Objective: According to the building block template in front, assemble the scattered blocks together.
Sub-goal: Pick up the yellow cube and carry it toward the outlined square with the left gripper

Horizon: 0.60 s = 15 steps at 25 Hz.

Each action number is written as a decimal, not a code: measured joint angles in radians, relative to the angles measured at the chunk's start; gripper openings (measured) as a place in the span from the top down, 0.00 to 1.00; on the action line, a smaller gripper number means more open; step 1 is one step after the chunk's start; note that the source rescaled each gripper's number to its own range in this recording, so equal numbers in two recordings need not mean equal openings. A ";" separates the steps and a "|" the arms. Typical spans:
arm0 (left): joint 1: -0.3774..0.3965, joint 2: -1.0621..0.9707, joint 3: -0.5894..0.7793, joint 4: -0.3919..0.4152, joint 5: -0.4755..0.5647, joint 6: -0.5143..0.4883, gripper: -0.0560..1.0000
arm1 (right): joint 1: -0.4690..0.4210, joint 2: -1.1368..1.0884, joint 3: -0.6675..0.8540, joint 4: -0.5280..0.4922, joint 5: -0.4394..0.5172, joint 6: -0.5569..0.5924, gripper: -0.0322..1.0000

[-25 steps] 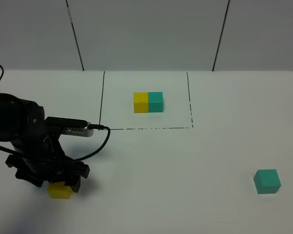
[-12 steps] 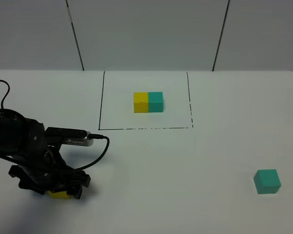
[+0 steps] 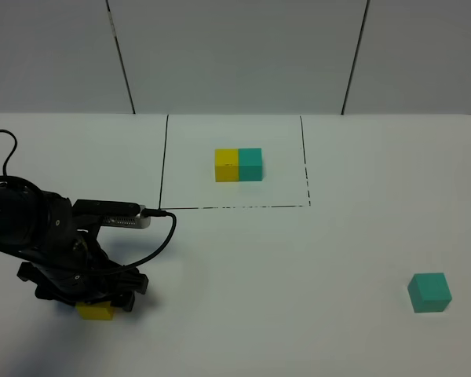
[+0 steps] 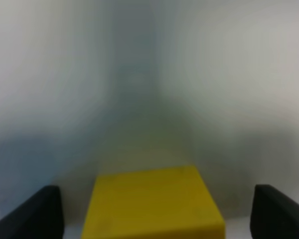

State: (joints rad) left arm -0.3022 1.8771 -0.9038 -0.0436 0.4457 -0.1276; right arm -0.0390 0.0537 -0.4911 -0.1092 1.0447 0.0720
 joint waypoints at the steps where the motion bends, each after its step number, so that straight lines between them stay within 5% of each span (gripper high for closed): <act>1: 0.000 0.000 0.000 0.000 0.000 0.000 0.31 | 0.000 0.000 0.000 0.000 0.000 0.000 0.27; 15: 0.000 0.000 -0.002 -0.024 0.032 0.004 0.32 | 0.000 0.000 0.000 0.000 0.000 0.000 0.27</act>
State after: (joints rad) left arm -0.3022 1.8771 -0.9058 -0.0672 0.4782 -0.1232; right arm -0.0390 0.0537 -0.4911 -0.1092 1.0447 0.0720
